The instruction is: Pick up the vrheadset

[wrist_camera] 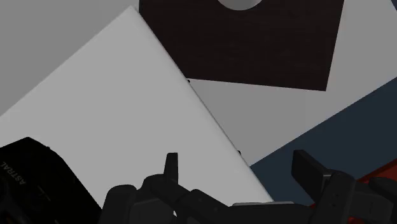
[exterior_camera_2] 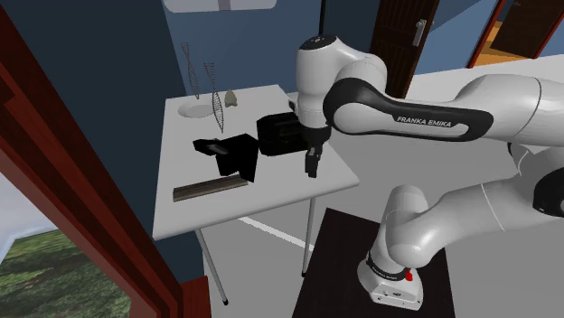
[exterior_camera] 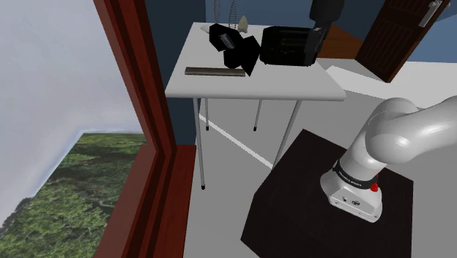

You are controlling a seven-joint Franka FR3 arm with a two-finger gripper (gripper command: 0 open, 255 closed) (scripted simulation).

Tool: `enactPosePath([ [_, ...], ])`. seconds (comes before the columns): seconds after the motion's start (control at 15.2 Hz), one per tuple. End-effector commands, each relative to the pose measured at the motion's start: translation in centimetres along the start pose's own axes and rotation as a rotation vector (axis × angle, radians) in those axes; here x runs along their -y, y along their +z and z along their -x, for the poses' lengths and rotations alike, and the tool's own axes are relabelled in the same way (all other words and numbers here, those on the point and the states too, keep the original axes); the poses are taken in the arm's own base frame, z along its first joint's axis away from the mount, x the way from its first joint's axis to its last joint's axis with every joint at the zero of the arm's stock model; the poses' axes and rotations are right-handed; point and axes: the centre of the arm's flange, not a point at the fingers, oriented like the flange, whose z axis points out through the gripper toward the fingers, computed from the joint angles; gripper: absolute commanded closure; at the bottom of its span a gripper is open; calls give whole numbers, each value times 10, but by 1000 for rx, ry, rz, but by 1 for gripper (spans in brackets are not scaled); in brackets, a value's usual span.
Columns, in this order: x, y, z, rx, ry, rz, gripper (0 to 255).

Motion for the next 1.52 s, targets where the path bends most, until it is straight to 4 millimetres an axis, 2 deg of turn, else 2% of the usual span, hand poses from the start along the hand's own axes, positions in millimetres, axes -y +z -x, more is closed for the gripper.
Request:
enactPosePath([
  [0.0,0,0,0,0,0,0,0],
  [0.73,2,-18,-127,-98,-107,114,0],
  [1.45,19,-48,-250,-195,-214,229,0],
])
